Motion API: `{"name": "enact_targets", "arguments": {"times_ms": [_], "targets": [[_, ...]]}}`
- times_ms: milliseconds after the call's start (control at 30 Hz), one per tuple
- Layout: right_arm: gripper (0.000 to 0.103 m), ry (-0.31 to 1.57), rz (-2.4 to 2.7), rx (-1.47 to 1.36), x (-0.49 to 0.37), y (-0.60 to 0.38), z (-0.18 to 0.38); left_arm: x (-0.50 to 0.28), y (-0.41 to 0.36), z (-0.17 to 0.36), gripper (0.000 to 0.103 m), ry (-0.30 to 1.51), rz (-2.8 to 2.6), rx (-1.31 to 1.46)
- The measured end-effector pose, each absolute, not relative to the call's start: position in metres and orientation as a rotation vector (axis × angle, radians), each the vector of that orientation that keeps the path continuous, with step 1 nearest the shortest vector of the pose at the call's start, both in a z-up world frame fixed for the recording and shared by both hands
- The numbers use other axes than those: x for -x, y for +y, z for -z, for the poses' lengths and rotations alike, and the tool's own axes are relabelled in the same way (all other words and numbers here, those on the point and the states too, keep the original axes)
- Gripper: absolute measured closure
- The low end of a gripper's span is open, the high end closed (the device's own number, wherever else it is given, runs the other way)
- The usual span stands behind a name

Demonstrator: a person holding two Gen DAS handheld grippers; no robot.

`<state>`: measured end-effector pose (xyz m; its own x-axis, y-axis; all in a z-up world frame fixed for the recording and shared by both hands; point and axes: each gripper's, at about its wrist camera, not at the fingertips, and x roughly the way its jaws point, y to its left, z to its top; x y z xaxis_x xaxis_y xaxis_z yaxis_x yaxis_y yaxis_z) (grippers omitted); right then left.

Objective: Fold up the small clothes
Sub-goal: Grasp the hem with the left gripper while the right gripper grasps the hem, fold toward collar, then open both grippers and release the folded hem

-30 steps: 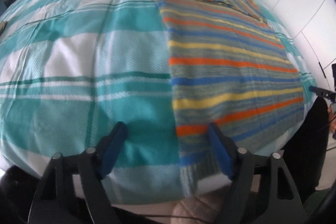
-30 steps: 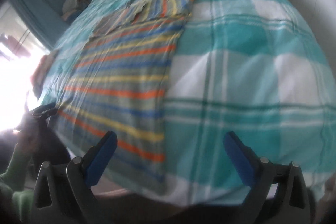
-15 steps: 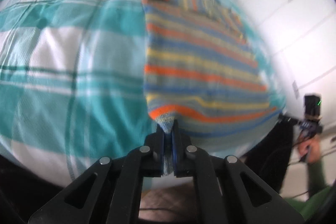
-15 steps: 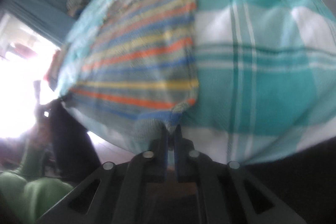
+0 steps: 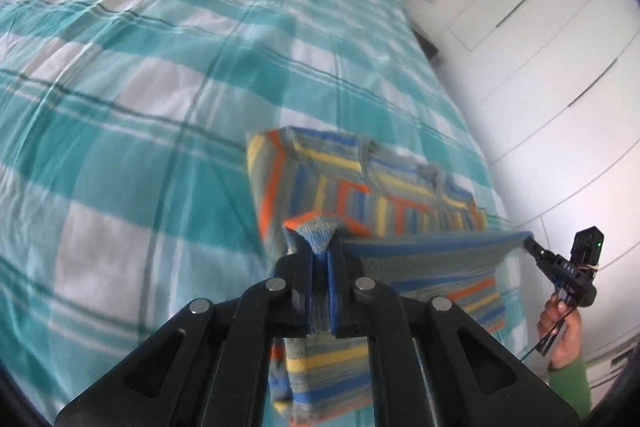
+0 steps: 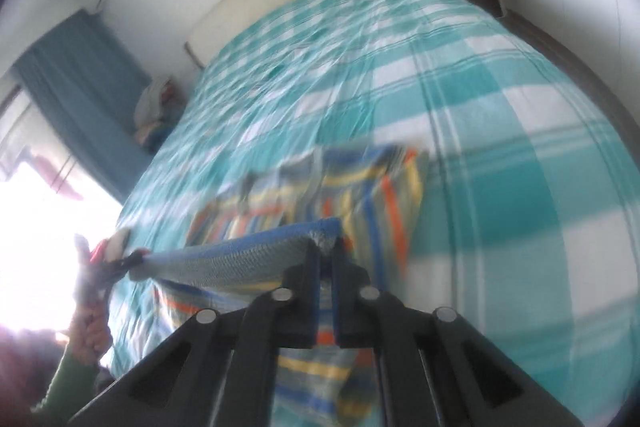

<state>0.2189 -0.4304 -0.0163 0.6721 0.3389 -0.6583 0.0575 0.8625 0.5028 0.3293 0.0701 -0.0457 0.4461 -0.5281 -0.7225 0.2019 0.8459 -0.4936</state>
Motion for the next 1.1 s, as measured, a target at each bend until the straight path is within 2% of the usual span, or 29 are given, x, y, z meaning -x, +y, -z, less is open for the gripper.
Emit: {"name": "enact_targets", "arguments": {"times_ms": [33, 100, 167, 200, 300, 367, 433, 500, 567, 633, 700, 800, 833, 867, 900, 933, 1100], "targets": [[0.099, 0.823, -0.143, -0.543, -0.238, -0.438, 0.022, -0.349, 0.062, 0.050, 0.097, 1.026, 0.464, 0.364], [0.097, 0.808, -0.132, -0.595, -0.273, -0.454, 0.037, -0.389, 0.050, 0.064, 0.087, 1.068, 0.421, 0.369], [0.089, 0.796, -0.084, -0.626, -0.293, -0.469, 0.050, -0.415, 0.051, 0.077, 0.049, 1.097, 0.336, 0.414], [0.080, 0.786, -0.054, -0.634, -0.295, -0.474, 0.054, -0.419, 0.055, 0.080, 0.045, 1.093, 0.317, 0.443], [0.079, 0.777, -0.058, -0.632, -0.287, -0.485, 0.053, -0.410, 0.074, 0.076, 0.042, 1.057, 0.350, 0.484], [0.078, 0.787, -0.079, -0.578, -0.271, -0.485, 0.048, -0.395, 0.084, 0.070, 0.031, 1.033, 0.356, 0.444], [0.077, 0.829, -0.104, -0.503, -0.253, -0.478, 0.045, -0.372, 0.091, 0.069, 0.026, 1.031, 0.373, 0.399], [0.077, 0.885, -0.153, -0.465, -0.231, -0.468, 0.048, -0.351, 0.092, 0.072, 0.025, 1.057, 0.402, 0.358], [0.069, 0.948, -0.205, -0.448, -0.209, -0.455, 0.053, -0.322, 0.087, 0.076, 0.023, 1.083, 0.439, 0.311], [0.042, 0.987, -0.227, -0.437, -0.182, -0.441, 0.059, -0.297, 0.078, 0.083, 0.022, 1.097, 0.454, 0.233], [0.036, 1.010, -0.235, -0.434, -0.159, -0.430, 0.068, -0.278, 0.067, 0.089, 0.021, 1.097, 0.428, 0.132], [0.036, 1.064, -0.263, -0.460, -0.144, -0.417, 0.088, -0.265, 0.053, 0.102, 0.027, 1.106, 0.402, 0.057], [0.038, 1.069, -0.266, -0.467, -0.144, -0.413, 0.094, -0.264, 0.051, 0.106, 0.048, 1.106, 0.395, 0.052], [0.043, 1.072, -0.274, -0.471, -0.145, -0.409, 0.098, -0.262, 0.046, 0.109, 0.094, 1.103, 0.390, 0.028], [0.081, 1.089, -0.276, -0.460, -0.146, -0.404, 0.102, -0.260, 0.041, 0.111, 0.096, 1.107, 0.387, -0.012], [0.096, 1.117, -0.246, -0.441, -0.146, -0.402, 0.105, -0.258, 0.038, 0.111, 0.098, 1.105, 0.373, -0.046], [0.096, 1.139, -0.196, -0.371, -0.130, -0.400, 0.100, -0.251, 0.046, 0.106, 0.099, 1.110, 0.367, -0.057]]}}
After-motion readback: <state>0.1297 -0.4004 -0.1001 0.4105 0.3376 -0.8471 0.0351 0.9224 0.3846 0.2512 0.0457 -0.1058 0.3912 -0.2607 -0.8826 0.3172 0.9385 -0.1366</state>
